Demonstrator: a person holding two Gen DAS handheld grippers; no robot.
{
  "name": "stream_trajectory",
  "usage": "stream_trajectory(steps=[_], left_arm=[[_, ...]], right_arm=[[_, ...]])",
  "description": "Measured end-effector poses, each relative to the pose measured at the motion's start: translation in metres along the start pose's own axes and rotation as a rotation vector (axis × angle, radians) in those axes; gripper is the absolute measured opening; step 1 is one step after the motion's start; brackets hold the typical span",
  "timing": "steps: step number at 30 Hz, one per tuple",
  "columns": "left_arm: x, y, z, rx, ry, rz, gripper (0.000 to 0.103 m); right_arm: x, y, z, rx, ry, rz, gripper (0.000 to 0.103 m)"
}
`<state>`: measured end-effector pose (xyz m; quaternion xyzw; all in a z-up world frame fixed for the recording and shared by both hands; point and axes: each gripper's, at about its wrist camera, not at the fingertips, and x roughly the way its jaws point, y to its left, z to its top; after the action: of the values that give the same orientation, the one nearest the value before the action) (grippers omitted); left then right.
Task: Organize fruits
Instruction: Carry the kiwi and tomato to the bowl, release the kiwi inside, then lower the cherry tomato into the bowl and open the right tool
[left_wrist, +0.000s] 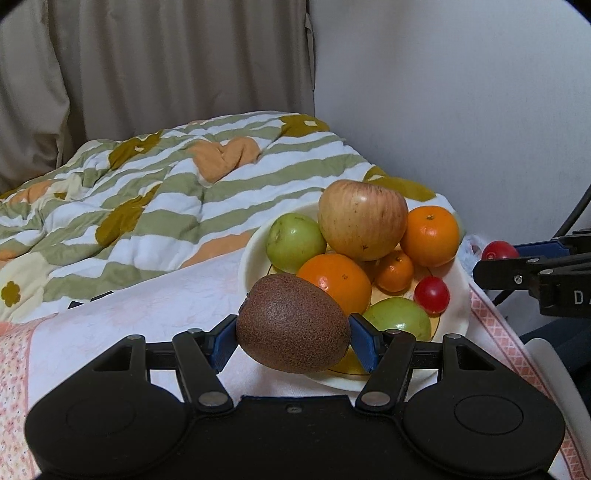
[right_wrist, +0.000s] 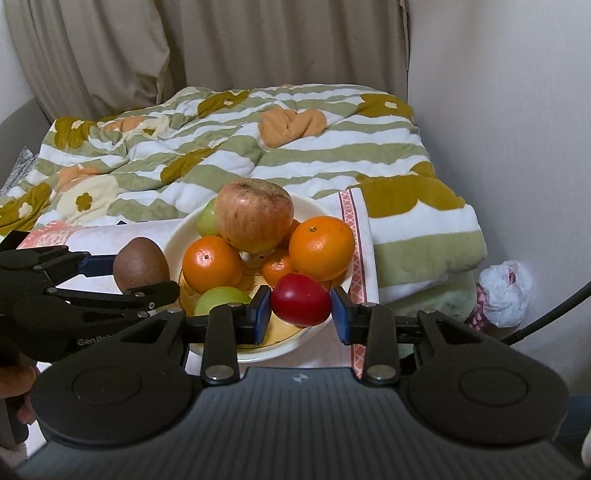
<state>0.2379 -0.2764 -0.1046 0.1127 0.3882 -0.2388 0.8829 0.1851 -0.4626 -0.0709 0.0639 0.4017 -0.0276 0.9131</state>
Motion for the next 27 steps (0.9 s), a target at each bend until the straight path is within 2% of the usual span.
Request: stream_trajectory(steps=[4, 7, 16, 27], left_arm=[[0.002, 0.000, 0.001, 0.011, -0.007, -0.008, 0.070], [-0.005, 0.001, 0.002, 0.014, -0.037, -0.004, 0.097], [-0.036, 0.020, -0.004, -0.040, -0.034, 0.007, 0.098], [-0.061, 0.051, -0.016, -0.135, -0.032, 0.009, 0.099]], right_arm=[[0.003, 0.001, 0.000, 0.009, 0.004, -0.008, 0.050], [0.003, 0.001, 0.001, 0.014, 0.005, -0.016, 0.050], [0.003, 0.012, 0.008, 0.015, 0.001, 0.001, 0.050], [0.031, 0.033, 0.021, 0.023, 0.024, 0.023, 0.050]])
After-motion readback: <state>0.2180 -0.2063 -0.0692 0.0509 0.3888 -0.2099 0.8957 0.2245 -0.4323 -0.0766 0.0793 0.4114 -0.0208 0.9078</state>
